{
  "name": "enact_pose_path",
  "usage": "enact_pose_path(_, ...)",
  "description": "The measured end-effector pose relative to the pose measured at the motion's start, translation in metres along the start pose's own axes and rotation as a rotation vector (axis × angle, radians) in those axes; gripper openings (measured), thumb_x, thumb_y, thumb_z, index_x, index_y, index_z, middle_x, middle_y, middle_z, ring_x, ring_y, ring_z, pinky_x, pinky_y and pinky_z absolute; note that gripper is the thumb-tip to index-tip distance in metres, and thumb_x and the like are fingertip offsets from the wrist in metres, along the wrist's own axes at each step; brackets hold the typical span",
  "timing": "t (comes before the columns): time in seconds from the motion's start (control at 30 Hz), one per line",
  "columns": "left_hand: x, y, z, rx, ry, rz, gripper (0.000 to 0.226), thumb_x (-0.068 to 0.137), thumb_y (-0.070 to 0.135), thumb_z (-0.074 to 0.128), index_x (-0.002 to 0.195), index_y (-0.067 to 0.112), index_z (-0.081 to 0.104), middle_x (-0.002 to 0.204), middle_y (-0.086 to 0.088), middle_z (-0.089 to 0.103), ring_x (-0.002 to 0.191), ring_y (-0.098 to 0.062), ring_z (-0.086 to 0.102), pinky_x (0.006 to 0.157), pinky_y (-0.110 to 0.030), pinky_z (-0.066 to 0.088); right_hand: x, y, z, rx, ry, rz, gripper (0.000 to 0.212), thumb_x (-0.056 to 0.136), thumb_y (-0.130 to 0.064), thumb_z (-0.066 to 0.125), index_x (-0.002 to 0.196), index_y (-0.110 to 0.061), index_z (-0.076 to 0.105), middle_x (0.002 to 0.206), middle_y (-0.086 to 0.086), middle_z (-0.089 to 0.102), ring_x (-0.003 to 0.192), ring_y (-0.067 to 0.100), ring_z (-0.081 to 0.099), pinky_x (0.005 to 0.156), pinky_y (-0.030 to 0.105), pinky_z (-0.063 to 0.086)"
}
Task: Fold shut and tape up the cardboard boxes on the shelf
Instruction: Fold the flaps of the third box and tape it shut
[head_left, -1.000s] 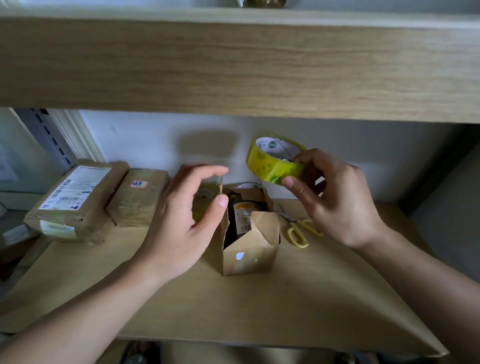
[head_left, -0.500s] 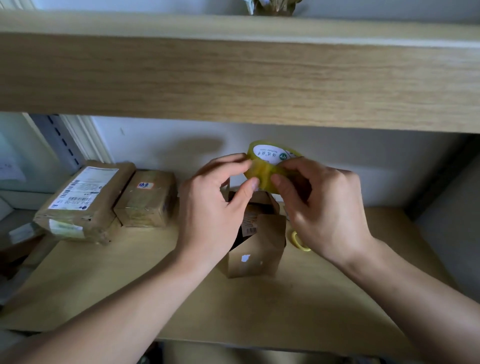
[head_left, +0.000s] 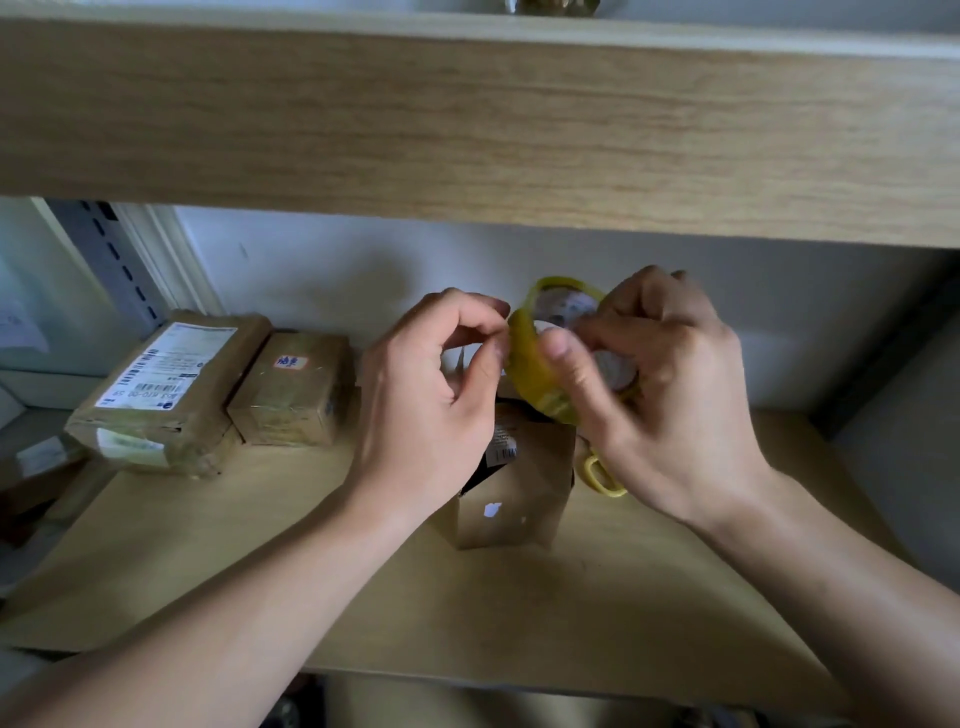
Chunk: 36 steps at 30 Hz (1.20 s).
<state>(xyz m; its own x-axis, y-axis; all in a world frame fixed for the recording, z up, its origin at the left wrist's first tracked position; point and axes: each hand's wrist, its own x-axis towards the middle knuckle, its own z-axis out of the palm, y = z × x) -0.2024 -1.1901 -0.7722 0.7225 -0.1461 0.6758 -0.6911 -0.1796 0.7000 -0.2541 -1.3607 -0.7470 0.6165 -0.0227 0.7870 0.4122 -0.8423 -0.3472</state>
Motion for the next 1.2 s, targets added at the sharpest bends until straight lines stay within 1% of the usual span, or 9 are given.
enact_pose_path(0.1, 0.001, -0.003, -0.002, -0.039, -0.08, 0.052, 0.007, 0.096, 0.005, 0.061, 0.092, 0.009, 0.066, 0.098, -0.003, 0.061, 0.093, -0.029, 0.066, 0.066, -0.048, 0.059, 0.003, 0.015, -0.002, 0.104, -0.084, 0.132, 0.027, 0.098, -0.037, 0.062, 0.117, -0.021, 0.073, 0.112, -0.004, 0.058, 0.109, 0.016, 0.057, 0.089, 0.026, 0.046)
enact_pose_path(0.2, 0.0, -0.005, -0.001, -0.095, -0.145, 0.077, 0.009, 0.096, 0.004, 0.06, 0.094, 0.009, 0.067, 0.1, -0.002, 0.058, 0.09, -0.027, 0.065, 0.07, -0.038, 0.057, 0.004, 0.029, -0.006, 0.176, -0.291, 0.247, 0.05, 0.091, -0.044, 0.066, 0.137, -0.028, 0.055, 0.131, -0.01, 0.057, 0.125, 0.007, 0.054, 0.101, 0.029, 0.047)
enact_pose_path(0.3, -0.003, -0.003, 0.002, -0.067, -0.185, 0.119, 0.007, 0.095, 0.01, 0.063, 0.094, 0.009, 0.07, 0.101, -0.001, 0.058, 0.09, -0.026, 0.065, 0.076, -0.038, 0.054, 0.003, 0.034, -0.01, 0.477, -0.429, 0.355, 0.038, 0.093, -0.032, 0.071, 0.129, -0.023, 0.06, 0.106, -0.005, 0.073, 0.097, 0.009, 0.071, 0.086, 0.031, 0.057)
enact_pose_path(0.37, -0.003, -0.002, 0.0, -0.024, -0.197, 0.143, 0.007, 0.094, 0.01, 0.066, 0.092, 0.008, 0.072, 0.097, -0.002, 0.056, 0.086, -0.023, 0.062, 0.073, -0.036, 0.052, 0.002, 0.034, -0.013, 0.574, -0.456, 0.37, 0.019, 0.096, -0.018, 0.072, 0.114, -0.016, 0.068, 0.087, -0.005, 0.074, 0.072, 0.004, 0.068, 0.07, 0.022, 0.054)
enact_pose_path(0.47, -0.005, -0.001, -0.006, 0.02, -0.253, 0.111, 0.01, 0.094, 0.008, 0.065, 0.095, 0.012, 0.074, 0.086, -0.004, 0.056, 0.074, -0.019, 0.056, 0.065, -0.028, 0.044, 0.002, 0.036, -0.021, 0.605, -0.405, 0.354, 0.014, 0.094, -0.001, 0.069, 0.106, -0.008, 0.071, 0.088, -0.002, 0.075, 0.074, 0.002, 0.068, 0.07, 0.012, 0.049)
enact_pose_path(0.67, -0.017, 0.011, -0.001, -0.204, -0.364, -0.163, 0.021, 0.104, 0.025, 0.053, 0.103, 0.01, 0.068, 0.082, -0.004, 0.068, 0.07, -0.019, 0.064, 0.062, -0.019, 0.045, -0.002, 0.033, -0.029, 0.438, -0.337, 0.252, 0.036, 0.086, 0.012, 0.07, 0.103, -0.019, 0.071, 0.096, -0.008, 0.074, 0.09, 0.009, 0.072, 0.076, 0.017, 0.053)
enact_pose_path(0.87, -0.016, 0.017, 0.007, -0.249, -0.308, -0.305, 0.008, 0.097, 0.009, 0.068, 0.09, 0.007, 0.066, 0.071, -0.001, 0.07, 0.062, -0.016, 0.067, 0.06, -0.021, 0.049, -0.007, 0.026, -0.031, 0.278, -0.273, 0.187, 0.039, 0.071, -0.009, 0.068, 0.106, -0.024, 0.072, 0.102, -0.007, 0.07, 0.095, 0.013, 0.068, 0.078, 0.031, 0.054)
enact_pose_path(1.07, -0.01, 0.026, 0.006, -0.336, -0.303, -0.621, 0.023, 0.094, 0.011, 0.07, 0.115, 0.012, 0.06, 0.077, -0.009, 0.074, 0.063, -0.018, 0.068, 0.06, -0.027, 0.053, -0.009, 0.02, -0.033, 0.255, -0.23, 0.187, 0.044, 0.063, -0.011, 0.063, 0.102, -0.029, 0.07, 0.1, -0.012, 0.07, 0.092, 0.01, 0.067, 0.073, 0.026, 0.053)
enact_pose_path(1.2, -0.007, 0.029, 0.003, -0.255, -0.451, -0.65, 0.013, 0.098, 0.014, 0.066, 0.091, 0.004, 0.07, 0.069, -0.003, 0.069, 0.063, -0.018, 0.068, 0.059, -0.027, 0.053, -0.014, 0.02, -0.035, 0.233, -0.206, 0.174, 0.03, 0.063, -0.014, 0.065, 0.09, -0.028, 0.066, 0.087, -0.011, 0.069, 0.08, 0.01, 0.066, 0.064, 0.023, 0.05)
